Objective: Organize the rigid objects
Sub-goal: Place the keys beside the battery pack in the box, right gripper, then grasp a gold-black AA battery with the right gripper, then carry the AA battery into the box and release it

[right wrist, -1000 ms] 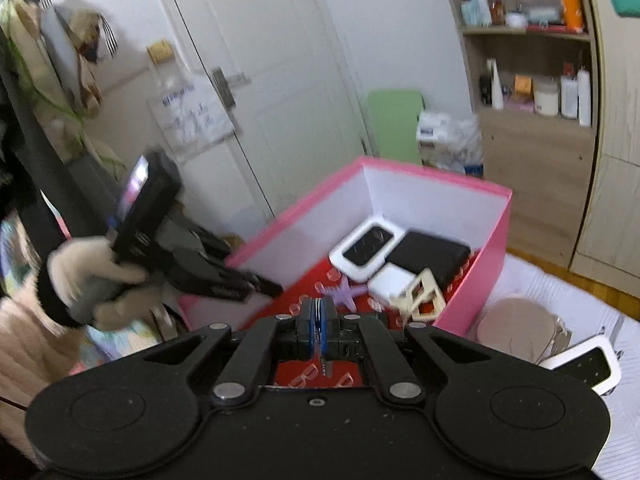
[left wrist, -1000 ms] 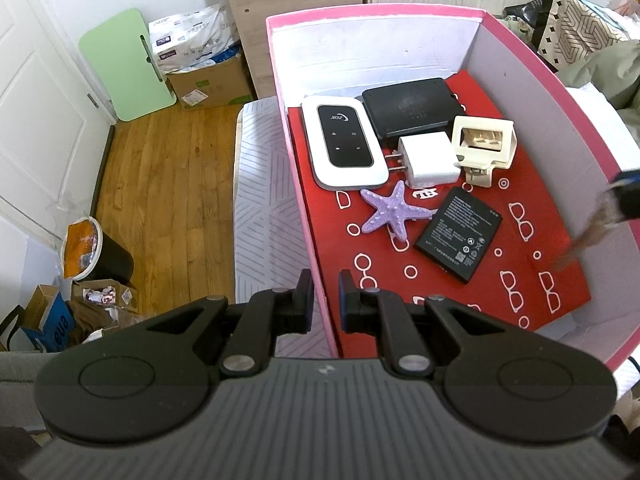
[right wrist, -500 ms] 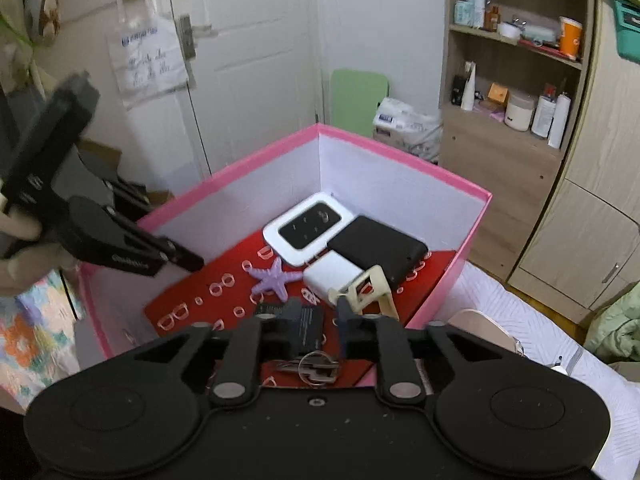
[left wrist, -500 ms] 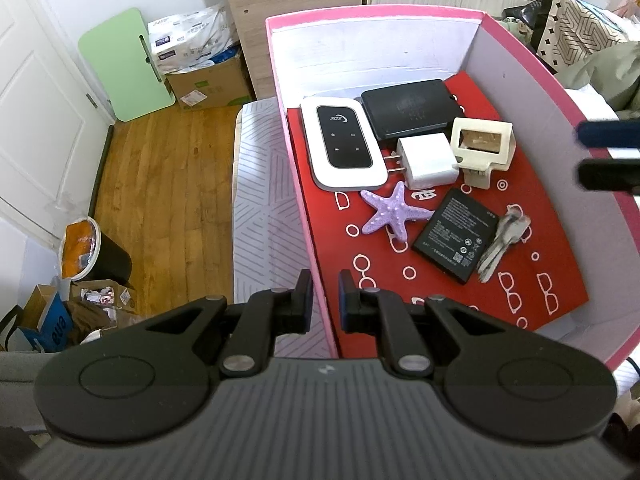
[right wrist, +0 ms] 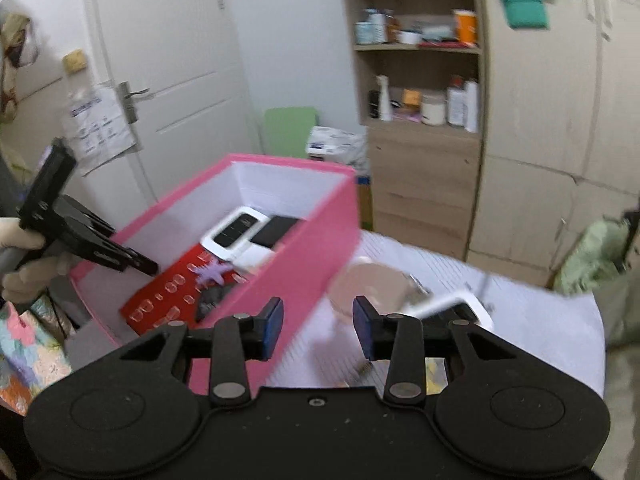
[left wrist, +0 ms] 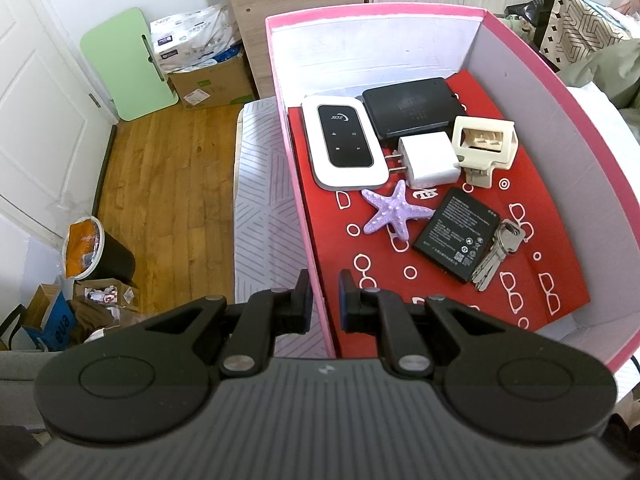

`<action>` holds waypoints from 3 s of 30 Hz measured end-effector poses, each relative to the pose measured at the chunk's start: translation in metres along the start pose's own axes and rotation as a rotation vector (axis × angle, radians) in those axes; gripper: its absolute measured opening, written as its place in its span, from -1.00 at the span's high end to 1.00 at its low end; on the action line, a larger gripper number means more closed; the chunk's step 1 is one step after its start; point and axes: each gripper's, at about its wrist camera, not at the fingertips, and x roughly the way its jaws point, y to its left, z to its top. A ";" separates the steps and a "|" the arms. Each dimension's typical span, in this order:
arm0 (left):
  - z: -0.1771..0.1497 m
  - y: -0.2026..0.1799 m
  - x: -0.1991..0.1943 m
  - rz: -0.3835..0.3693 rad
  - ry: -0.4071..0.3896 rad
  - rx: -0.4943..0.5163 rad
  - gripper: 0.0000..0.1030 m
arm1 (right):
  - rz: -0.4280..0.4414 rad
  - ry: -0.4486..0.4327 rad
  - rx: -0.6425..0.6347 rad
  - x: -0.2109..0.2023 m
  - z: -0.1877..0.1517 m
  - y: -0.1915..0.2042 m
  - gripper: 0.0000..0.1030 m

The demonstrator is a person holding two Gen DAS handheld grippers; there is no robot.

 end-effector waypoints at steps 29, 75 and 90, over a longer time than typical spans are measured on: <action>0.001 0.000 0.002 -0.016 0.004 -0.002 0.72 | -0.206 -0.017 0.001 0.063 -0.084 0.009 -0.26; -0.003 0.008 0.001 -0.058 -0.019 -0.017 0.72 | 0.353 0.360 -0.152 0.139 0.087 0.104 0.06; -0.007 0.010 0.000 -0.070 -0.036 -0.014 0.72 | 0.204 0.358 -0.149 0.152 0.088 0.102 -0.14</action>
